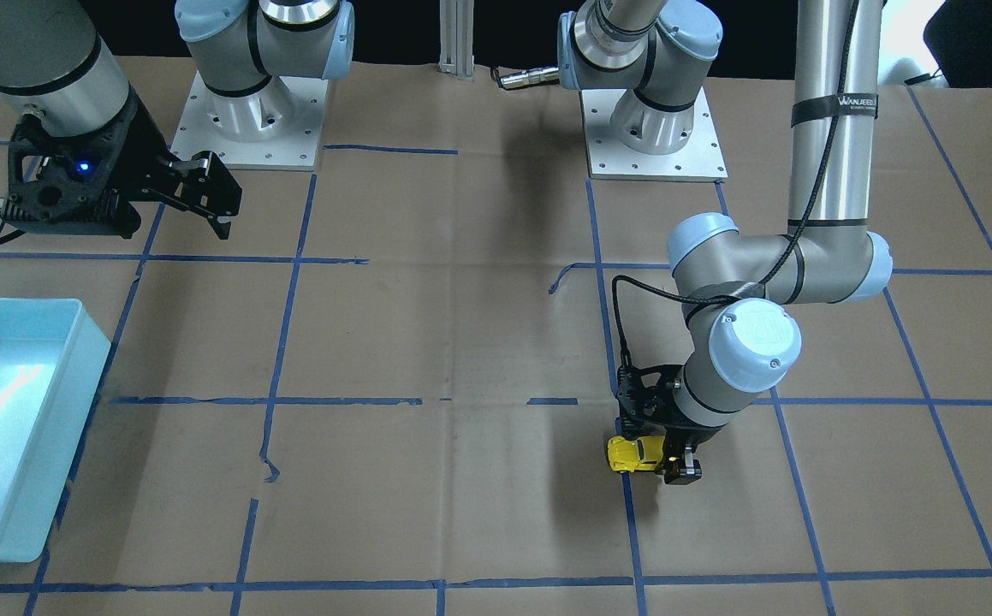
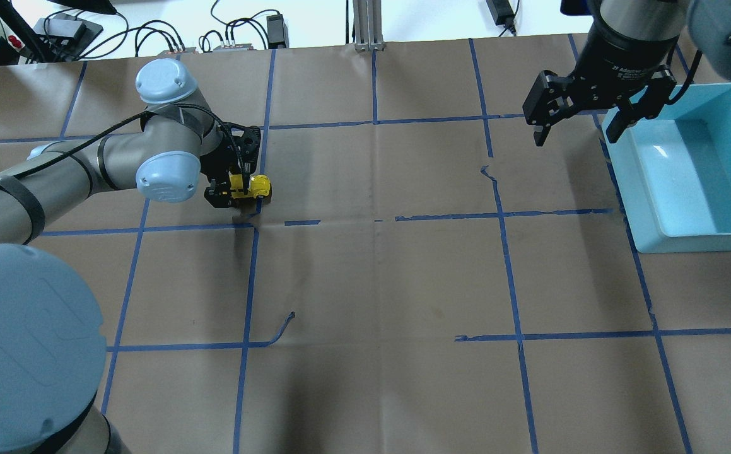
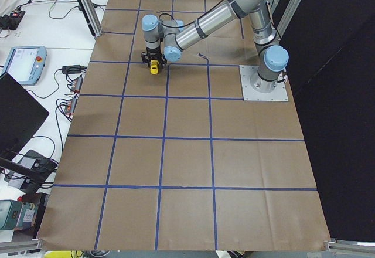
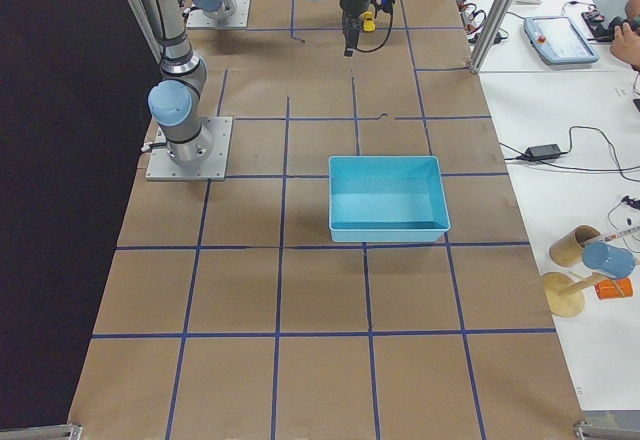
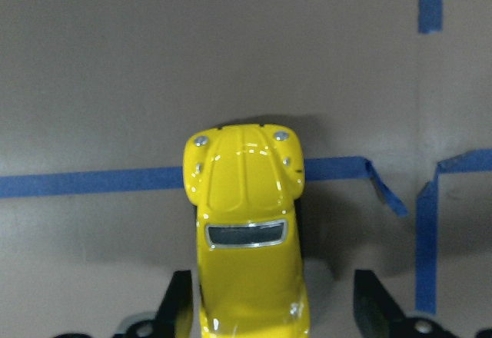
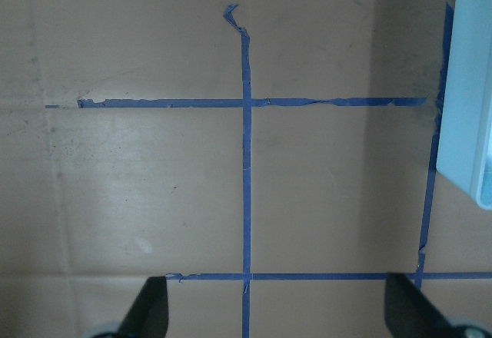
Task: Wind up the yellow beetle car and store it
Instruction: 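Pull the car back toward the robot with the left gripper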
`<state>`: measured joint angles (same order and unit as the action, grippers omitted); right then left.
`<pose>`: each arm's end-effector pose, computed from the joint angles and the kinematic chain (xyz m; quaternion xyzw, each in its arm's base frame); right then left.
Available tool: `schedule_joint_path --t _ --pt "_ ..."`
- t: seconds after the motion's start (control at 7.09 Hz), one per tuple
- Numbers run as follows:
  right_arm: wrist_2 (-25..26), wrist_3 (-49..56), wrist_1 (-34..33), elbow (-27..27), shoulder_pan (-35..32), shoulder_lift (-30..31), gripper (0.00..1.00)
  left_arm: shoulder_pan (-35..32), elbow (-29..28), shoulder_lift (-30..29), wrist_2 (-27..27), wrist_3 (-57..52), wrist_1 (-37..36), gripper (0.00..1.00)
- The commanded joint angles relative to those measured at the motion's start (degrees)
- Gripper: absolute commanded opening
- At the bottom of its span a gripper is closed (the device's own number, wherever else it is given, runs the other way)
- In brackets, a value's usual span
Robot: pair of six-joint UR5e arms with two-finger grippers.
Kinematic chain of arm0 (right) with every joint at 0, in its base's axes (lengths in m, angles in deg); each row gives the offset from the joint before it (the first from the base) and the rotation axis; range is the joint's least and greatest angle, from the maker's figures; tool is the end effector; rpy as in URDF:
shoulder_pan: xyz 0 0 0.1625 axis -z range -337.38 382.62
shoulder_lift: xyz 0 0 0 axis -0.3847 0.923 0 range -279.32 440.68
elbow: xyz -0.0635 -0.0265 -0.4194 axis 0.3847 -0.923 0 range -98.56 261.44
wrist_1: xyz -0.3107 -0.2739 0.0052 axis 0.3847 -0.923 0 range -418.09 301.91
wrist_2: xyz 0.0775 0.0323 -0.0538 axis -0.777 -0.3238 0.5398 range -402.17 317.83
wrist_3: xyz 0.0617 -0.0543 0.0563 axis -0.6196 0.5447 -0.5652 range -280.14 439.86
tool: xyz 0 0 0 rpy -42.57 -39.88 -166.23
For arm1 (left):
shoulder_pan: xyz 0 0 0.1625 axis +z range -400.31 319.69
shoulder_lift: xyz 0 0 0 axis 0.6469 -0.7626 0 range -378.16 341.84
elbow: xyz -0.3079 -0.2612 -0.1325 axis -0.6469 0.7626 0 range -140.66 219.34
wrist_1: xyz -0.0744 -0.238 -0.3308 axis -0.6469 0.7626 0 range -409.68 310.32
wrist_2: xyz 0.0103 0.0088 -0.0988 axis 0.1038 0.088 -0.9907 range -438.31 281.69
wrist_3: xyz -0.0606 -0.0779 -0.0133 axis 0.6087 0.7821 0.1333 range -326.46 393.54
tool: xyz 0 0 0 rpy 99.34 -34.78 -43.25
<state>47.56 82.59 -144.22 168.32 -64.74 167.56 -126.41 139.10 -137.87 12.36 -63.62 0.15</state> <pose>0.1103 -0.5137 0.4807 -0.0007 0.9994 0.0336 0.0040 -0.0901 -0.6219 0.1840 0.7269 0.6867 0.0006 0.0084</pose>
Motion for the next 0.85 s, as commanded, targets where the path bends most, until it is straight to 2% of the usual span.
schedule_joint_path --t 0.0,0.14,0.28,0.71 --pt "0.0 0.0 0.0 -0.1 0.0 0.0 1.00 0.0 0.0 0.8 0.2 -1.4 0.0 0.49" --pt "0.0 0.0 0.0 -0.1 0.0 0.0 1.00 -0.1 -0.2 1.0 0.3 -1.5 0.1 0.40" --pt "0.0 0.0 0.0 -0.1 0.0 0.0 1.00 -0.2 0.1 1.1 3.5 -1.9 0.2 0.32" --pt "0.0 0.0 0.0 0.0 0.0 0.0 1.00 0.0 -0.7 1.0 4.1 -2.1 0.4 0.31"
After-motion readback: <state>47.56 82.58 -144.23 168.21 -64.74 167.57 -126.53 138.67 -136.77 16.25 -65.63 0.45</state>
